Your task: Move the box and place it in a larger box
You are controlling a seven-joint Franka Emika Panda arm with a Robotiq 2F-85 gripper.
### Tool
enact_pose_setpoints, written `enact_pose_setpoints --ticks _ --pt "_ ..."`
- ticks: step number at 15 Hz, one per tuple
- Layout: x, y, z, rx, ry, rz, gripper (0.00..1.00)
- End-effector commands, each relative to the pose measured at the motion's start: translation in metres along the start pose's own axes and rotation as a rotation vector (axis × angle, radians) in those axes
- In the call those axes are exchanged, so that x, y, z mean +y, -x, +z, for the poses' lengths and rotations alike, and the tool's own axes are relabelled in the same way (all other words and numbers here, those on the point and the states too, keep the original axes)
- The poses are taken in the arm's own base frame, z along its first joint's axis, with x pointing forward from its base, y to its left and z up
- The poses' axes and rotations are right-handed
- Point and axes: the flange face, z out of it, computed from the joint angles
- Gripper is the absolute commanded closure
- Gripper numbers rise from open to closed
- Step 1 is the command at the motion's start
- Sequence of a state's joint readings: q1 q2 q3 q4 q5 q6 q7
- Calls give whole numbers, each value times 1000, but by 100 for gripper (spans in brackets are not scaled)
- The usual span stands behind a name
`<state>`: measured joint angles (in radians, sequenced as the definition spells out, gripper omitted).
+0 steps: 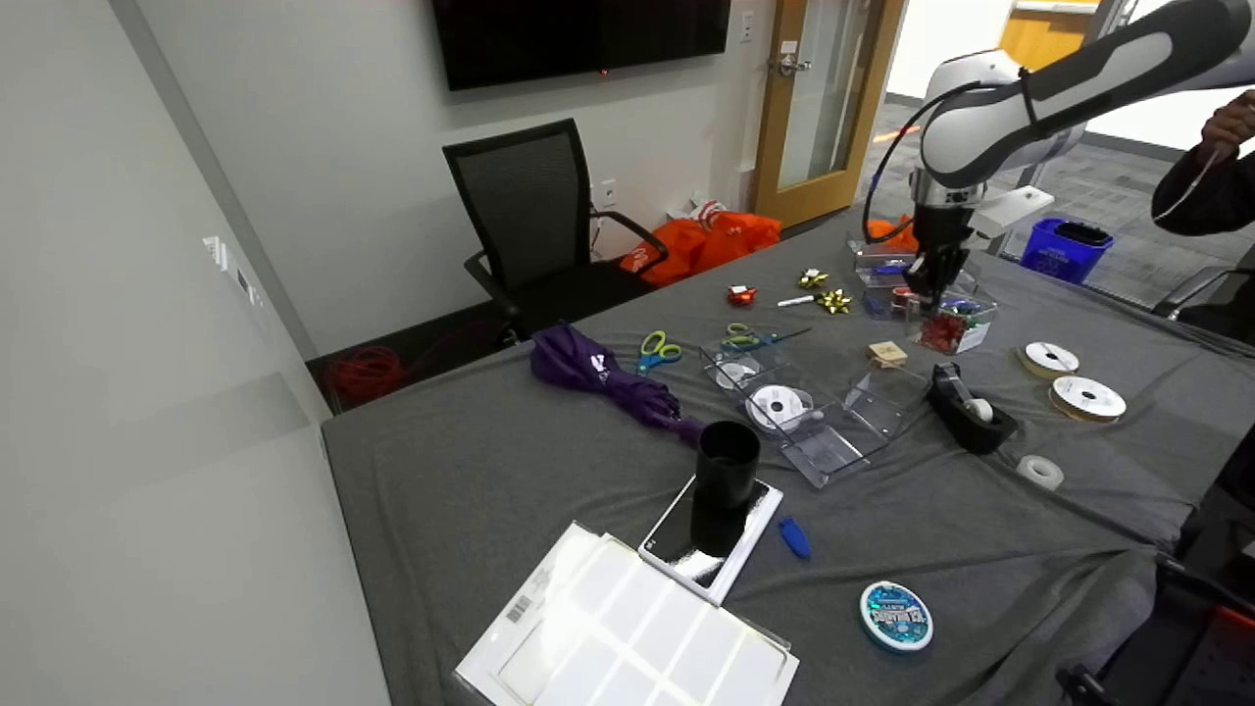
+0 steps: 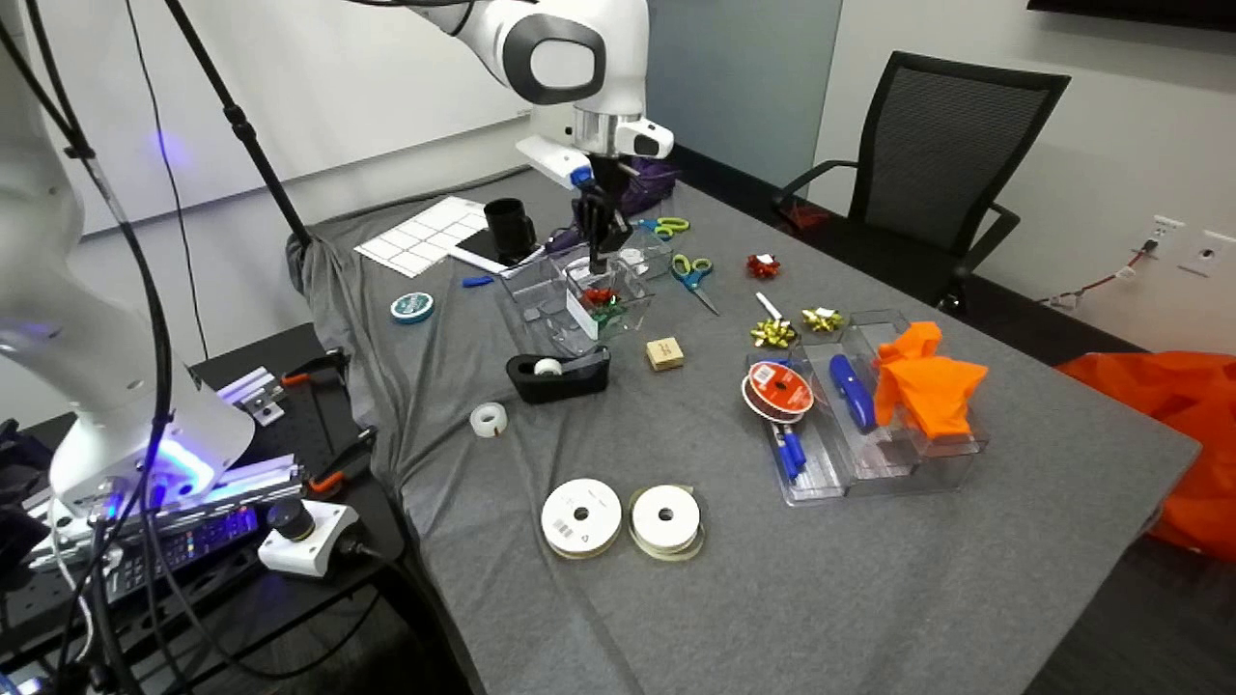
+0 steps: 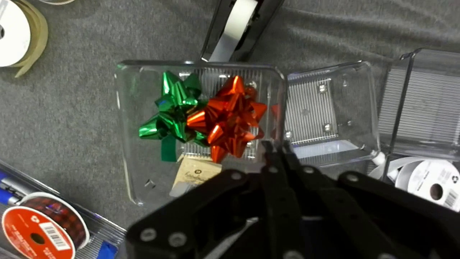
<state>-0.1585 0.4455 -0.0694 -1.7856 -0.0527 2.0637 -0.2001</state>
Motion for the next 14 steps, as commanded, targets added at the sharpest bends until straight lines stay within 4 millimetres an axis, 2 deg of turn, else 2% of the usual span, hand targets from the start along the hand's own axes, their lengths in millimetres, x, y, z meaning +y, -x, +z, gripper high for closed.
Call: enact_pose_setpoints --ticks 1,4,9,14 --pt "-32 7 -3 -6 52 -129 99" --pt "-52 8 8 4 61 -234 99" --pt "-71 23 29 -3 43 -354 99" --pt "-79 53 16 -24 109 -387 99"
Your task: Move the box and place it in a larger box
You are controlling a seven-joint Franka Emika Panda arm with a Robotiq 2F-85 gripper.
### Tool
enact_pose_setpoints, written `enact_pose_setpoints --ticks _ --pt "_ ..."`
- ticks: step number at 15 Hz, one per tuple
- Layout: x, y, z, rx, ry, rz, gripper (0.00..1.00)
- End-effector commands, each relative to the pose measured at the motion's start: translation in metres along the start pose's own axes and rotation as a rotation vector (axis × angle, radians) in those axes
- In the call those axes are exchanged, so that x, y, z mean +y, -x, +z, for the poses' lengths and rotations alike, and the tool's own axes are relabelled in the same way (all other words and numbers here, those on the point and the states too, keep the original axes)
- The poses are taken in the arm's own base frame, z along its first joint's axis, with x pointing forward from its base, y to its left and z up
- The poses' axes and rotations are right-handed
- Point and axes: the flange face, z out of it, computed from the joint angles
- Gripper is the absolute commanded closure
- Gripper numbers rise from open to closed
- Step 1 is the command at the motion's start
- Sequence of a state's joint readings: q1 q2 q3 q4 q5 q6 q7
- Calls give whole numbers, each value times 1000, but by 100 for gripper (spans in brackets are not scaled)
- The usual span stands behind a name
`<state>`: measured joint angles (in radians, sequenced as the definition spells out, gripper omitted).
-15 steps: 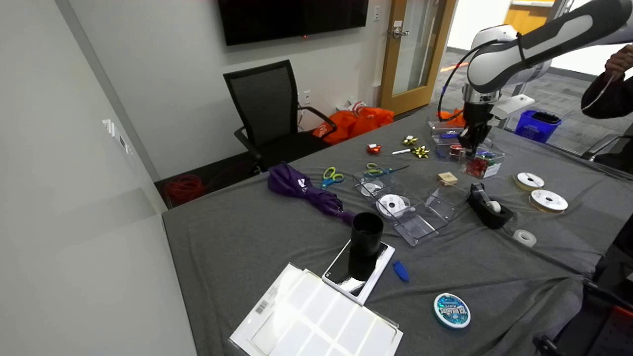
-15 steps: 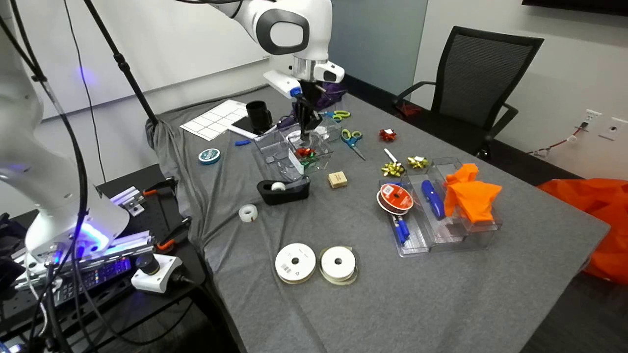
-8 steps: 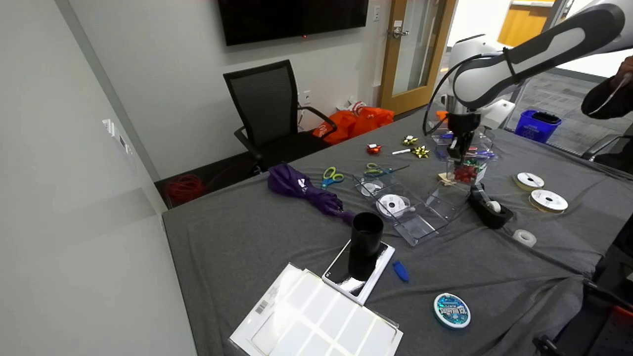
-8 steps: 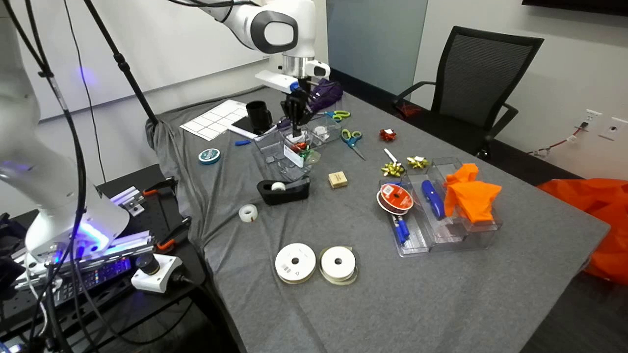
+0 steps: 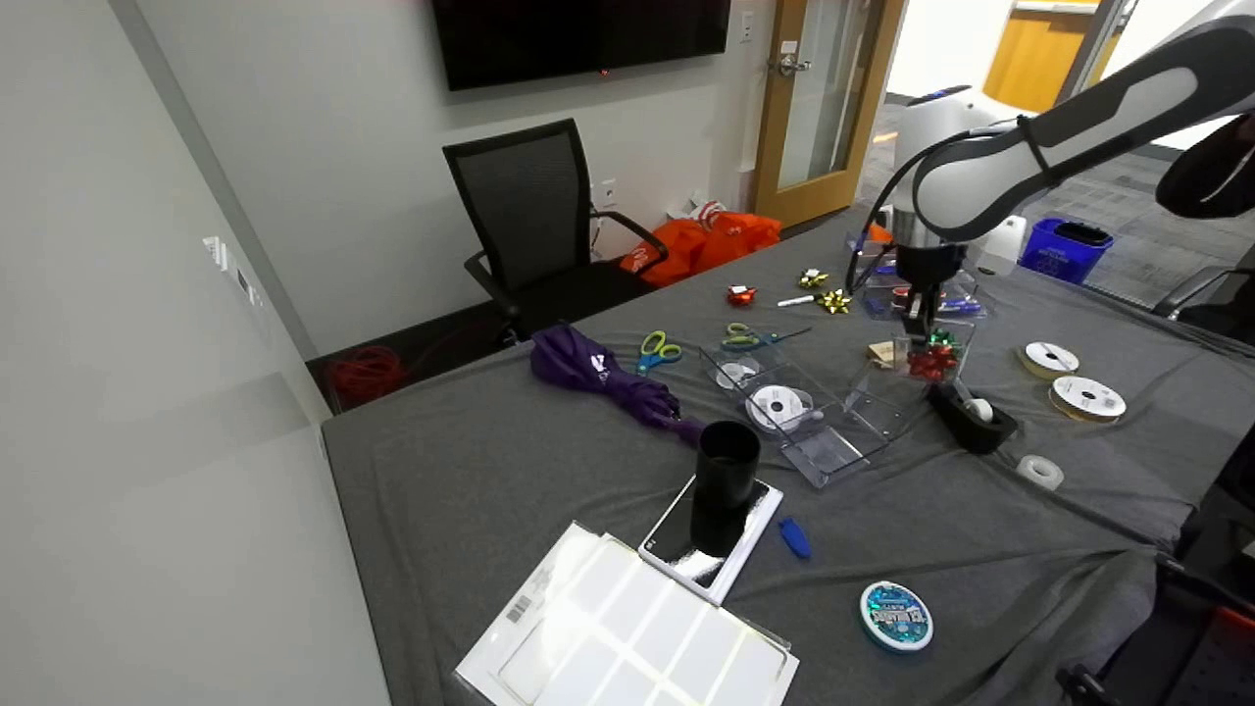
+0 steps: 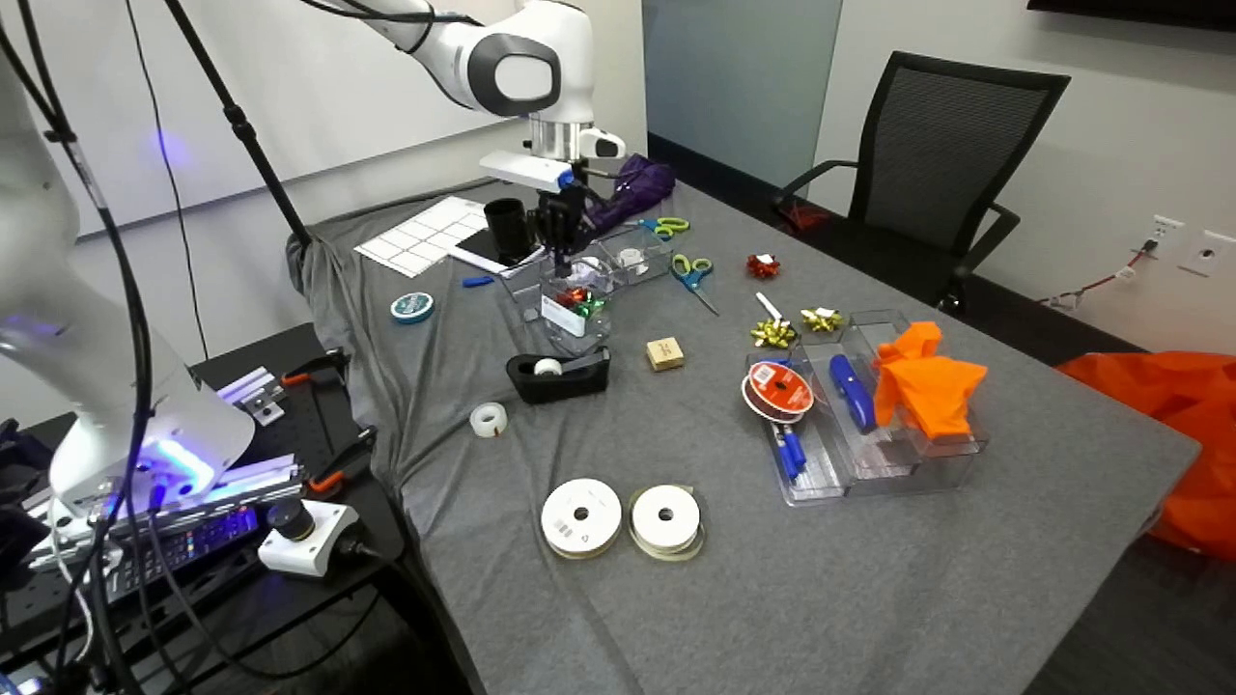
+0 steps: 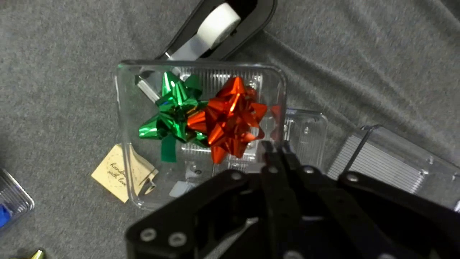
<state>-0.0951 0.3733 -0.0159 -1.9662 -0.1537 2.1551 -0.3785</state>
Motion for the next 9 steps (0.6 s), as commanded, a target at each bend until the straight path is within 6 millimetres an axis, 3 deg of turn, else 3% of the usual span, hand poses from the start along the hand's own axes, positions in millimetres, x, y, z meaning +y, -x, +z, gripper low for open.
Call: enact_pose_setpoints --ticks 1,5,9 --pt "-20 30 -12 -3 45 -36 99" --pt "-36 37 -19 31 60 -58 99" --pt "-40 30 -19 111 37 -79 99"
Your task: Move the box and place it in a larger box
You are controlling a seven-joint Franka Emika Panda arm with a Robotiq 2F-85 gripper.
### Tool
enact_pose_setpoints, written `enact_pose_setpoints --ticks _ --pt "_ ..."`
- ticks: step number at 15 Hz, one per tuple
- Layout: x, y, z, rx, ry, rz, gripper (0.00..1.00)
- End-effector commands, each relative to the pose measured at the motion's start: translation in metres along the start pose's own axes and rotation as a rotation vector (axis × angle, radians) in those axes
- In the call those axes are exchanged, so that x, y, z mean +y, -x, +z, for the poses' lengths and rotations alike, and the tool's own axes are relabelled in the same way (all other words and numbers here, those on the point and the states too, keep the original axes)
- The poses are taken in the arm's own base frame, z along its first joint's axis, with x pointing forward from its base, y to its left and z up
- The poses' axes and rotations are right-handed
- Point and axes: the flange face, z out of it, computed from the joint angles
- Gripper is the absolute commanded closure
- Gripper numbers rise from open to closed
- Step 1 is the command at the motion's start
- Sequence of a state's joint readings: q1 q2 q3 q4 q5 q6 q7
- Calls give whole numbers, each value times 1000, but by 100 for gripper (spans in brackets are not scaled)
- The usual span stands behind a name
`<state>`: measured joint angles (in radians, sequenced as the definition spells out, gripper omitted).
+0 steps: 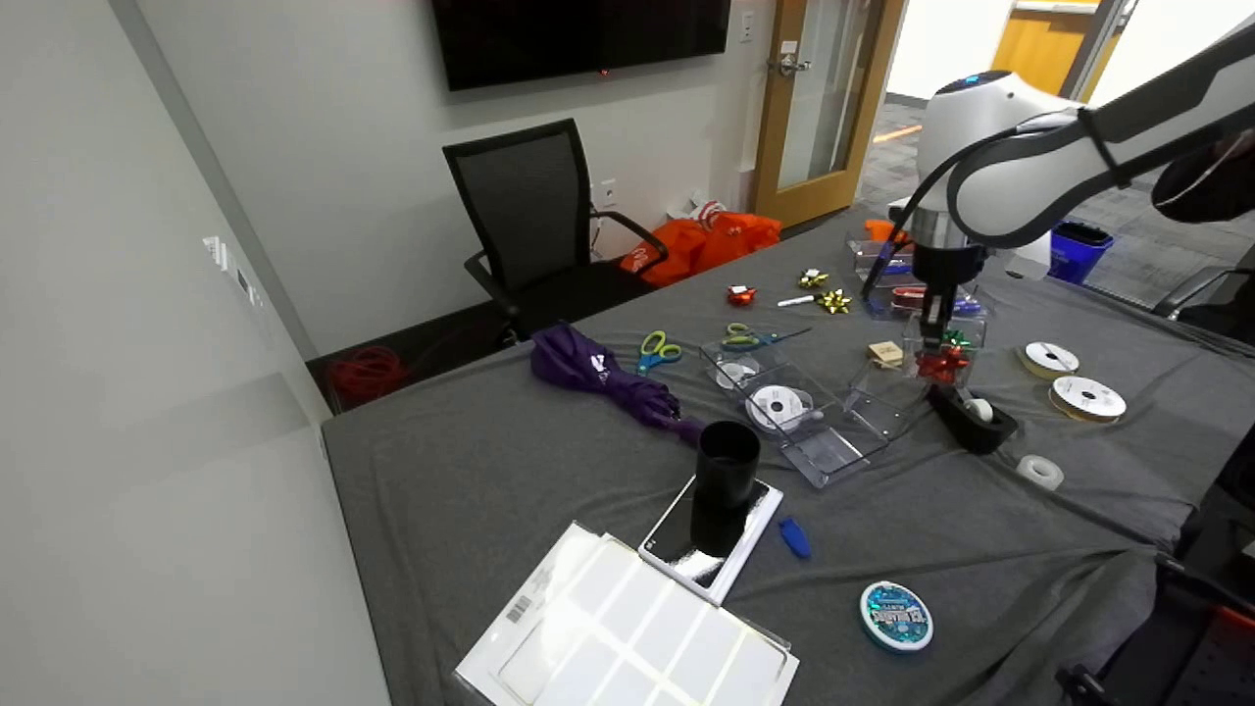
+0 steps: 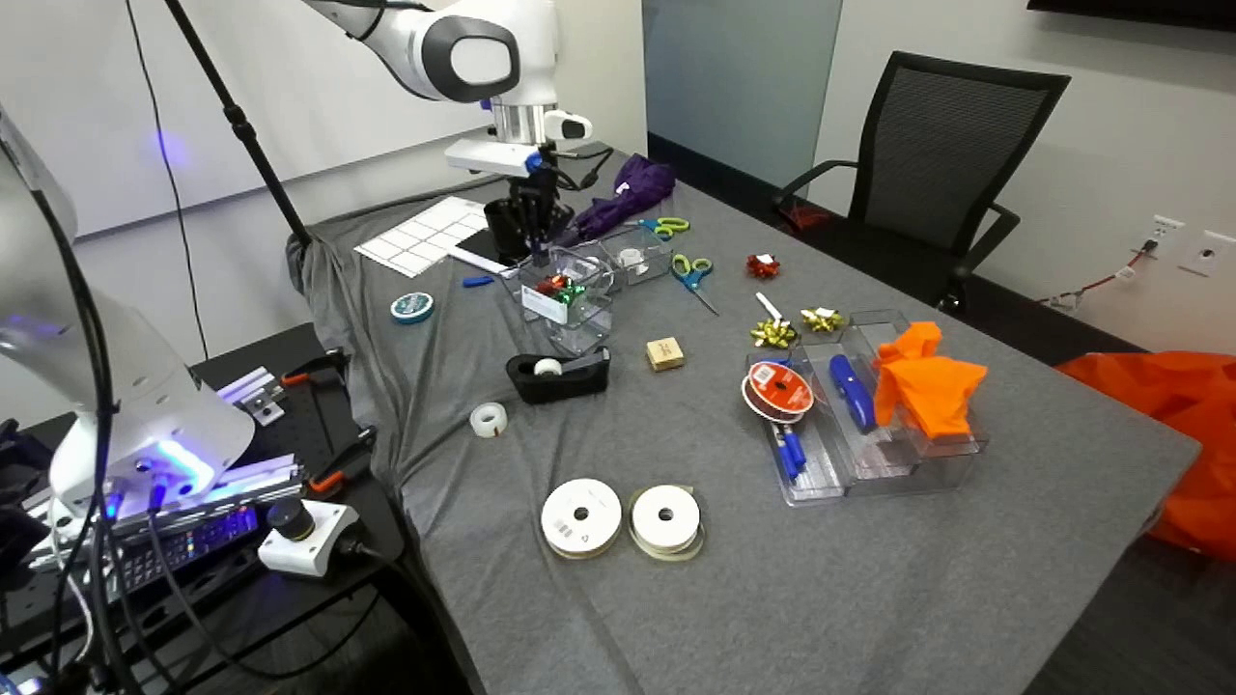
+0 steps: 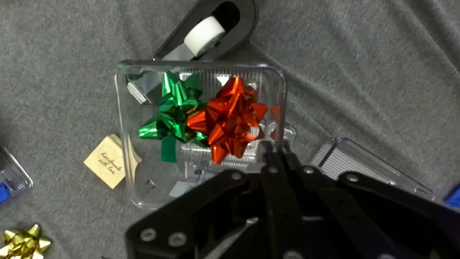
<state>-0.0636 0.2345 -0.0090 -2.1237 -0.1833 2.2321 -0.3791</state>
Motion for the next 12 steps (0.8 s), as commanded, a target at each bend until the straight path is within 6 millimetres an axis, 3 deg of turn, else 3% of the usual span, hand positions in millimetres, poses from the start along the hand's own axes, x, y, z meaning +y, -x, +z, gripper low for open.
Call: enact_pose_setpoints --ticks 1,7,12 --pt "-4 0 1 74 -11 -19 99" --pt "-6 -12 20 121 -141 -51 99" --pt "-1 -13 29 155 -230 61 99"
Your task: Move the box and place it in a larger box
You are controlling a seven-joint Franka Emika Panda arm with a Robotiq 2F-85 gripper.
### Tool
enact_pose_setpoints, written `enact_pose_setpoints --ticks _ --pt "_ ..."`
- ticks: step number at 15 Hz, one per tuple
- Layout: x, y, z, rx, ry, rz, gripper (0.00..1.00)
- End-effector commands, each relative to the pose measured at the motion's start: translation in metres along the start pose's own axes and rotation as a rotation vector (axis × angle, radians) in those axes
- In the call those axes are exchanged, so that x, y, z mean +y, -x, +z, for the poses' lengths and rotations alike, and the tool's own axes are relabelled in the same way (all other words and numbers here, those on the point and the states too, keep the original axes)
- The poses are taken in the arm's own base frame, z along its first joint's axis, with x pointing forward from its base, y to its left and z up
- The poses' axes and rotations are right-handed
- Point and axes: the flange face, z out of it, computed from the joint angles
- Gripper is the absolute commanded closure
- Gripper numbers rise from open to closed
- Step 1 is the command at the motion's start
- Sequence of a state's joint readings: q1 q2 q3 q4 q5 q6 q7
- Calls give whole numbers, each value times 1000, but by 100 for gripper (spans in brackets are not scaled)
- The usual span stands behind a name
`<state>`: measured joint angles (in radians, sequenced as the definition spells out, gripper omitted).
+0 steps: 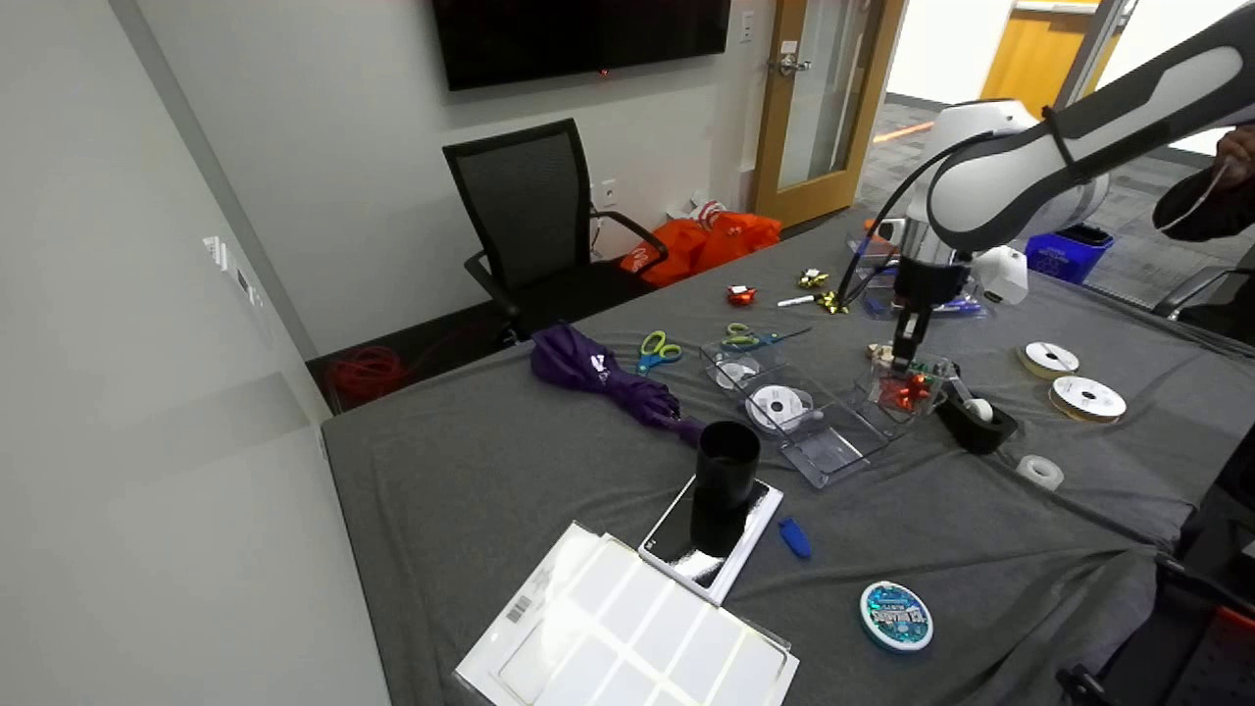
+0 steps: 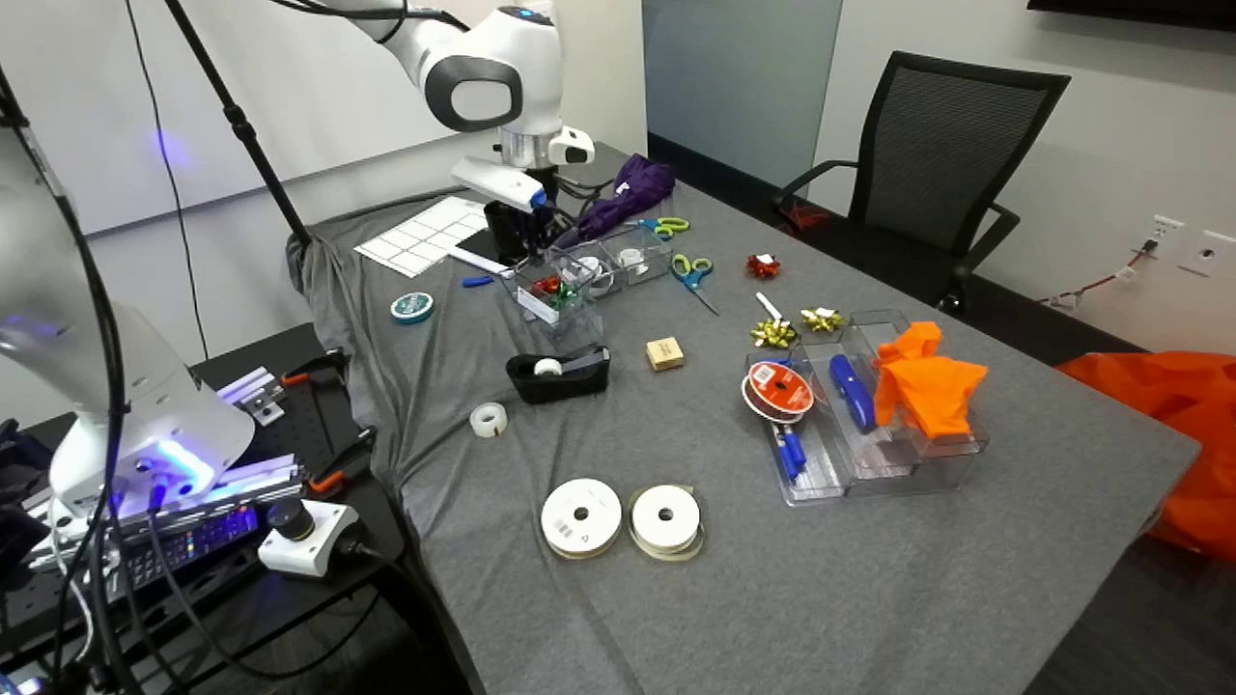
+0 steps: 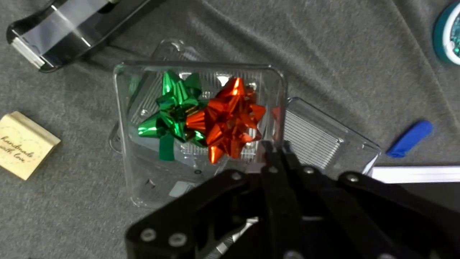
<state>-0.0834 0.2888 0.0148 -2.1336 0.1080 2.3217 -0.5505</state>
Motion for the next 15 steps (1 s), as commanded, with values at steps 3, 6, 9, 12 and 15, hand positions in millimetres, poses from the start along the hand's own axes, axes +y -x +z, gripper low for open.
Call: enact_pose_setpoints --ticks 3,6,9,12,15 --pt "22 4 -5 57 -42 123 99" --pt "36 12 -11 74 -20 217 99" --pt "47 21 -13 89 4 288 99" --pt "55 25 -12 116 20 367 99" --pt "59 25 -8 115 18 464 99"
